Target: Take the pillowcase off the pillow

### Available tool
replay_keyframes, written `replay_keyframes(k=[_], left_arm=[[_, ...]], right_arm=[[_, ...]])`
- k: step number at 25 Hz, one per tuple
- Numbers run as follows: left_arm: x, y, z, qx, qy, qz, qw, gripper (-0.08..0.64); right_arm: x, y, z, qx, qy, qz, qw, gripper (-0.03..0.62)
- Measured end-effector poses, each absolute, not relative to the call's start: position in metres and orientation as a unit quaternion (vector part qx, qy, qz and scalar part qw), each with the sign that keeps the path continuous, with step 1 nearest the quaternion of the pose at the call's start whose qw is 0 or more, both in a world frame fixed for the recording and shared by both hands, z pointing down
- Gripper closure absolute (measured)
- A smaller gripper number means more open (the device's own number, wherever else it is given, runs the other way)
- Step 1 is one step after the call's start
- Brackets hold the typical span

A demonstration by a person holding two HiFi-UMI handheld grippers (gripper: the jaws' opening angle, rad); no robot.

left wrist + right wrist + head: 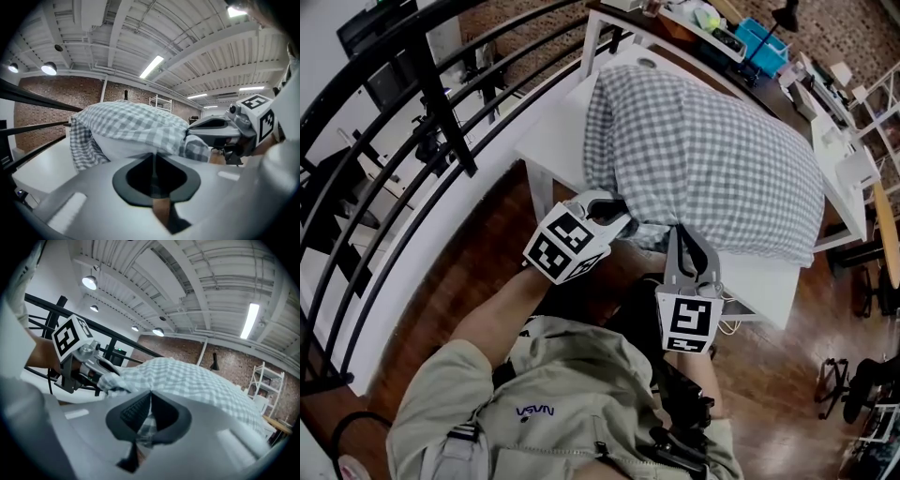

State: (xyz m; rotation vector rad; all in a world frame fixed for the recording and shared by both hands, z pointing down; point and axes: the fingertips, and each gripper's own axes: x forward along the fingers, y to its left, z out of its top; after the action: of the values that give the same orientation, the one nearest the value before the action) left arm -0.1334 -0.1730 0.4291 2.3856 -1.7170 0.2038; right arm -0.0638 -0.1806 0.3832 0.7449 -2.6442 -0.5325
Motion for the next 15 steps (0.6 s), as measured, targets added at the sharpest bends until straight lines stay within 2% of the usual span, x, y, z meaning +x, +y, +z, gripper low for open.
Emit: replay_keyframes(k=[2, 9, 15], left_arm=[[-0.138, -0.171, 0.425, 0.801, -0.589, 0.067, 0.089, 0.541], [-0.178, -0.159, 0.394, 0.773, -0.629, 0.036, 0.067, 0.546], [-0.199, -0.151, 0.383, 0.765, -0.639, 0.001, 0.076, 0.546]], right_arm=[[-0.061, -0.183, 0.38, 0.265, -0.931, -0.188, 0.166, 0.586], [-0.049, -0.2, 0.36, 0.298, -0.914, -0.228, 0.156, 0.586], [-0.023, -0.242, 0.346, 0.371, -0.867, -0.283, 0.177, 0.584]])
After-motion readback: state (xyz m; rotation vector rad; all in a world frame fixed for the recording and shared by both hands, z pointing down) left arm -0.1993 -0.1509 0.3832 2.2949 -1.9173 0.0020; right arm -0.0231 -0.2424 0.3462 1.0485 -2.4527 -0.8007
